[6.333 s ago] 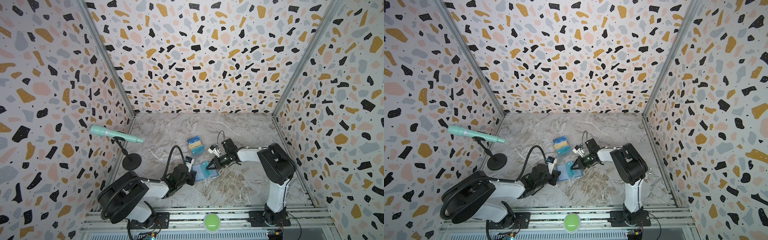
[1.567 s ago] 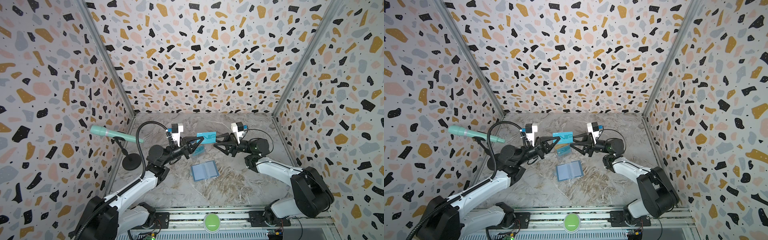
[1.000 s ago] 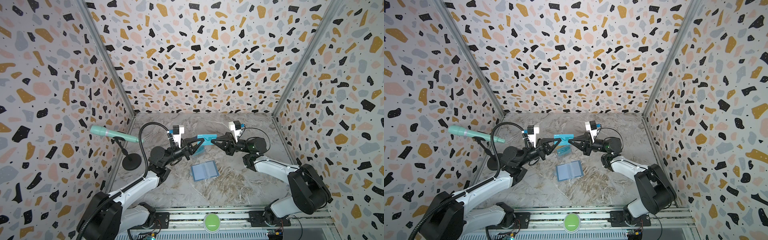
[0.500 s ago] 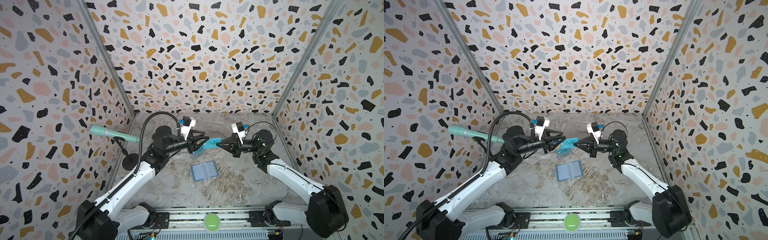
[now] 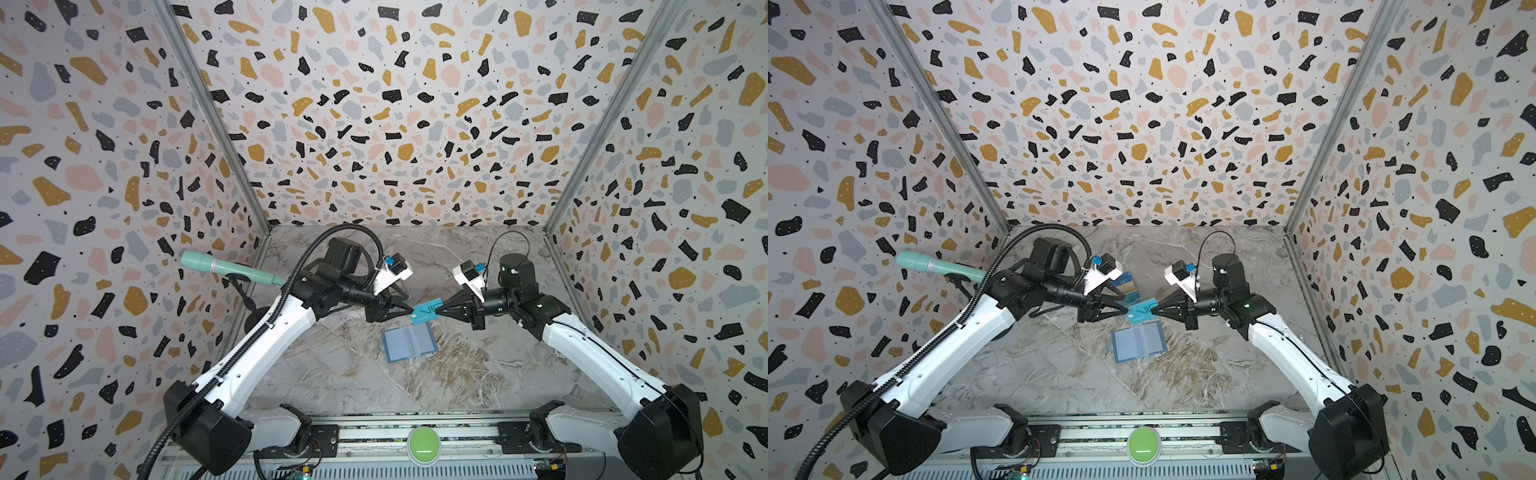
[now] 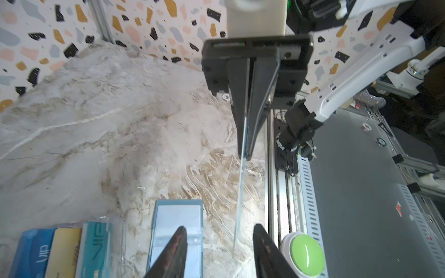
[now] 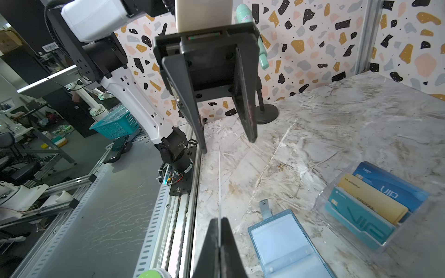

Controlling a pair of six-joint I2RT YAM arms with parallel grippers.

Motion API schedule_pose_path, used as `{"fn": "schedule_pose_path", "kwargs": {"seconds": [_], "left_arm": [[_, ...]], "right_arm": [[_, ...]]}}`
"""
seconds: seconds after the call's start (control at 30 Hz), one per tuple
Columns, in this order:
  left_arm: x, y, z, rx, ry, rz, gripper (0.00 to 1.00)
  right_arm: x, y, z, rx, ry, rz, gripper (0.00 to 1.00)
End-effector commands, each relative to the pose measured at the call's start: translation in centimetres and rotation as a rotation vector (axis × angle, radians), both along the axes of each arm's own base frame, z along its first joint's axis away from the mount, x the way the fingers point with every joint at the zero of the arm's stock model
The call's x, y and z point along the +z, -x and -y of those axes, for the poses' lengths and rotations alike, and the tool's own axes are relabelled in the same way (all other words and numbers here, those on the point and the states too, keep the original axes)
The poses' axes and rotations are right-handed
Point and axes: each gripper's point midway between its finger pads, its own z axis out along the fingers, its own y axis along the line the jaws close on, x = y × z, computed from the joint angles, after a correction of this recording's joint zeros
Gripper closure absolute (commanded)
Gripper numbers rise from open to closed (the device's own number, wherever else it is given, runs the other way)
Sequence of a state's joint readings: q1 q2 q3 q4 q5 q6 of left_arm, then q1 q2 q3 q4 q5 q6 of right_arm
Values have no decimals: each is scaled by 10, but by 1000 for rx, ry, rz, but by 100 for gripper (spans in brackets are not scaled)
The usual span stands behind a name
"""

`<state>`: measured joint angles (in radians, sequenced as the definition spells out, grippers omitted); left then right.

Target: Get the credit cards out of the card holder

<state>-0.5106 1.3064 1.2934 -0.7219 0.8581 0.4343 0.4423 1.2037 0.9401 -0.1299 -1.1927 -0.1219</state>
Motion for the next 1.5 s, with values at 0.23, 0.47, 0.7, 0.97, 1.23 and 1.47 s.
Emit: {"fn": "schedule_pose_path", "kwargs": {"seconds": [0.23, 0.47, 0.7, 0.97, 1.23, 1.47], "left_arm": [[-4, 16, -2, -103, -13, -14, 59], [-7, 14, 1, -113, -8, -36, 64], [-14, 8, 4, -107, -13, -77, 77], [-18, 7, 7, -111, -13, -103, 82], [-24, 3, 7, -90, -23, -122, 96], [-22, -3, 8, -57, -22, -106, 100]], "right_arm": [[-2, 5, -14, 87, 14, -19, 100], [-8, 7, -24, 112, 28, -34, 100], [-10, 12, -31, 136, 27, -34, 100], [-11, 9, -33, 130, 24, -36, 100], [-17, 4, -37, 118, 36, -50, 100], [-22, -2, -36, 68, 68, -36, 88]]}}
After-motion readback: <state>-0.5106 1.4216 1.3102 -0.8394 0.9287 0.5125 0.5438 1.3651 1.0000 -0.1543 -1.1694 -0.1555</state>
